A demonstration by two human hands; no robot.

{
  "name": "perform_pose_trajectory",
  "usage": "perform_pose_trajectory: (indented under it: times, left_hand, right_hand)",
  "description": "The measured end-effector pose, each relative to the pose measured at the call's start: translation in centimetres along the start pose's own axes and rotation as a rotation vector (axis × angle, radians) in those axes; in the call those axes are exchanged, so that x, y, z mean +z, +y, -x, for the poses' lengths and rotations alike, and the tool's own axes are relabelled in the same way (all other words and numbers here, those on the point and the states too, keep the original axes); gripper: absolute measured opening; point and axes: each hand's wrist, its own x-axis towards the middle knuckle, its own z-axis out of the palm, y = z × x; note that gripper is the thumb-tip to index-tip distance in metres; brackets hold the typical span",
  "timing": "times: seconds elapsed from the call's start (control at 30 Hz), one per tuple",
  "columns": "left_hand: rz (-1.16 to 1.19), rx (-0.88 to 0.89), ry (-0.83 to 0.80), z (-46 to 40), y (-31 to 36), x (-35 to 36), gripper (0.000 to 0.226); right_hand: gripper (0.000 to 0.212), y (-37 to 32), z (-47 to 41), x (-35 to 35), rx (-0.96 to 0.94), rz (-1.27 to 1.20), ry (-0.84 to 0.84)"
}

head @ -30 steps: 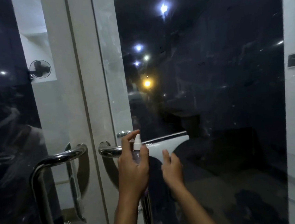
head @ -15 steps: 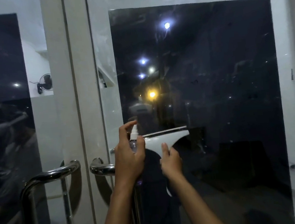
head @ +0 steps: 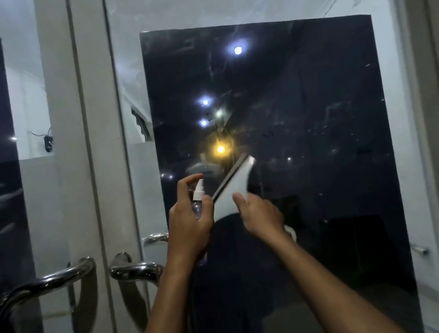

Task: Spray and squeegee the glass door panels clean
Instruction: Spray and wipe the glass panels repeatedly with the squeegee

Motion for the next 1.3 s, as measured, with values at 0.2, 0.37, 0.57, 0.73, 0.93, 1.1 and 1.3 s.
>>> perform_pose_trajectory:
  times: [0.2, 0.37, 0.57, 0.73, 0.93, 1.1, 1.3]
  left_hand:
    - [0.035, 0.037, 0.017, -1.8, 1.0, 3.7, 0.037]
    - [0.061, 0.031, -0.012, -2.7, 1.4, 6.0, 0.037]
    - [0.062, 0.049, 0.019, -3.8, 2.5, 9.0, 0.036]
    - [0.041, 0.101, 0.055, -5.0, 3.5, 11.6, 0.037]
    - [-0.015, 0.114, 0.037, -5.8, 3.7, 13.2, 0.035]
    - [-0.097, 0.113, 0.055, -8.0, 3.2, 14.3, 0.030]
    - [-0.111, 0.166, 0.099, -9.1, 3.8, 14.6, 0.025]
  right_hand:
    - [0.058, -3.0, -6.1, -6.3, -0.304, 0.366, 0.033]
    - [0.064, 7.1, -5.9, -11.9, -0.197, 0.418, 0.108]
    - [0.064, 3.4, -8.2, -11.8, -0.344, 0.439, 0.127]
    - [0.058, -0.1, -9.9, -10.8, -0.530, 0.508, 0.073]
    - [0.068, 11.5, -10.4, -16.8, -0.368, 0.521, 0.068]
    - [0.065, 16.7, -9.6, -19.8, -0.309, 0.557, 0.115]
    - [0.058, 16.4, -9.7, -19.5, -0.346, 0.460, 0.096]
